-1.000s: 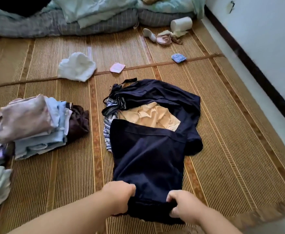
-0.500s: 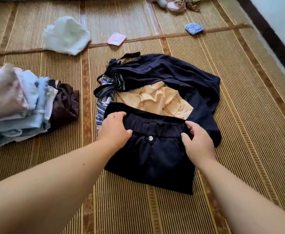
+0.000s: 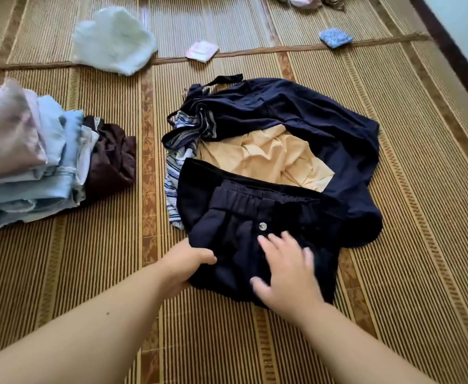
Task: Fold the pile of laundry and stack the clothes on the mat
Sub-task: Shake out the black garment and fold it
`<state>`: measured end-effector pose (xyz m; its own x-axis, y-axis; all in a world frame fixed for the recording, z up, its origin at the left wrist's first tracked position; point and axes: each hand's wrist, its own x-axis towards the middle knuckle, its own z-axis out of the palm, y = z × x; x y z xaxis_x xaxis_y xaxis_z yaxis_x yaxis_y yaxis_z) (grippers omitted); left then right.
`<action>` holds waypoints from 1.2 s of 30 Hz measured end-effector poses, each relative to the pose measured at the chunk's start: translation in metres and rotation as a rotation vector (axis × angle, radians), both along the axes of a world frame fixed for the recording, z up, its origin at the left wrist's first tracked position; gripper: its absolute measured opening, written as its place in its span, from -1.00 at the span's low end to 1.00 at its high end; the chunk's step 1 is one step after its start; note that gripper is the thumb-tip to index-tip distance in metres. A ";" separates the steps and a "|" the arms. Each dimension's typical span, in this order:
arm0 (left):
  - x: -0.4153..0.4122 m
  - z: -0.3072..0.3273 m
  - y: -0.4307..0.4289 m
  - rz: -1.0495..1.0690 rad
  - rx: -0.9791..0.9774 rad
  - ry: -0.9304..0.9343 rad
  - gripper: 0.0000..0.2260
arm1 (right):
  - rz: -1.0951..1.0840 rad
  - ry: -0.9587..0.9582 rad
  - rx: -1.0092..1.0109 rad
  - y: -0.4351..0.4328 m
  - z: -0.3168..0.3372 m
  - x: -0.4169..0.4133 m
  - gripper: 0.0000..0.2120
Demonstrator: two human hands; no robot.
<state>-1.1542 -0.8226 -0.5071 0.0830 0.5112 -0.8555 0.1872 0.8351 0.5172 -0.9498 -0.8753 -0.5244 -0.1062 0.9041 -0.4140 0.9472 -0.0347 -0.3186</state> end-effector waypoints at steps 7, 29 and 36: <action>0.017 0.017 -0.071 -0.203 -0.324 -0.108 -0.85 | 0.107 -0.096 -0.054 -0.065 0.012 -0.043 -0.02; 0.130 0.018 -0.029 -1.283 0.898 0.321 -0.33 | -2.048 1.152 -0.445 -0.120 0.009 0.021 -0.64; 0.173 -0.009 0.006 -1.879 0.959 0.570 -0.38 | -2.036 0.684 -0.370 -0.118 0.004 0.034 -0.31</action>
